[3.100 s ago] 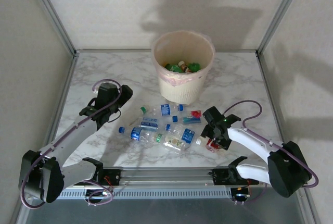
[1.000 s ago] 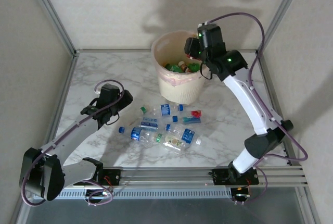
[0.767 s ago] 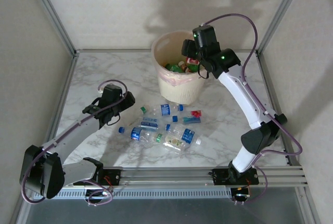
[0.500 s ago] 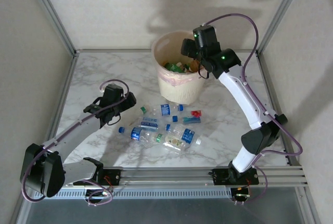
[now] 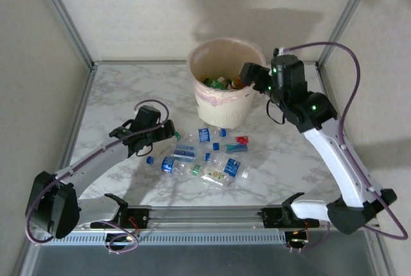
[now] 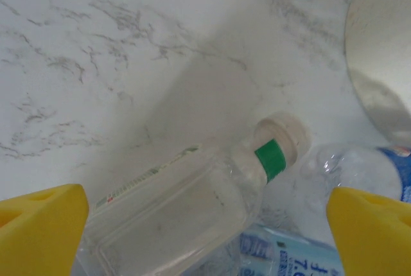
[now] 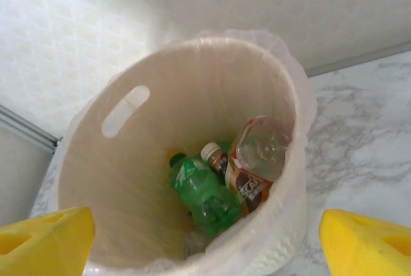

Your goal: Put the plastic bottles in the bin

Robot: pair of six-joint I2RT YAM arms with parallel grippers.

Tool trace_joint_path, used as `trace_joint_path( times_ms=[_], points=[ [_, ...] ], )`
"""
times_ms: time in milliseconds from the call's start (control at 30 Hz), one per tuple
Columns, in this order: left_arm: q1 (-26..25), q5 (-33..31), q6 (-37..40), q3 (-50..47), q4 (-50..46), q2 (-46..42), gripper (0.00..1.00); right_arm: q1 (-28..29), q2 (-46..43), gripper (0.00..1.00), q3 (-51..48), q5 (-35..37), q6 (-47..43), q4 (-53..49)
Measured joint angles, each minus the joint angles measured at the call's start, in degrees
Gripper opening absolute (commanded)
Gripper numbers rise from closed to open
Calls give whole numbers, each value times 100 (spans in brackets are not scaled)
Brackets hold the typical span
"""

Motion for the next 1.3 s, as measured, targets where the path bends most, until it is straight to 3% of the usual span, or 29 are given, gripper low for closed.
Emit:
trace_joint_path(
  times_ms=[367,967,1300],
  points=[
    [-85,-160,485,313,-227,603,99,111,-691,92,-1386,-275,450,72],
    [-289,-179,874,439,-269,1226,100,149,-944,94,-1864,-361,660,267],
    [-378,-551,811,529,-269,1534,99,149,-1016,94,-1956,-356,739,302]
  ],
)
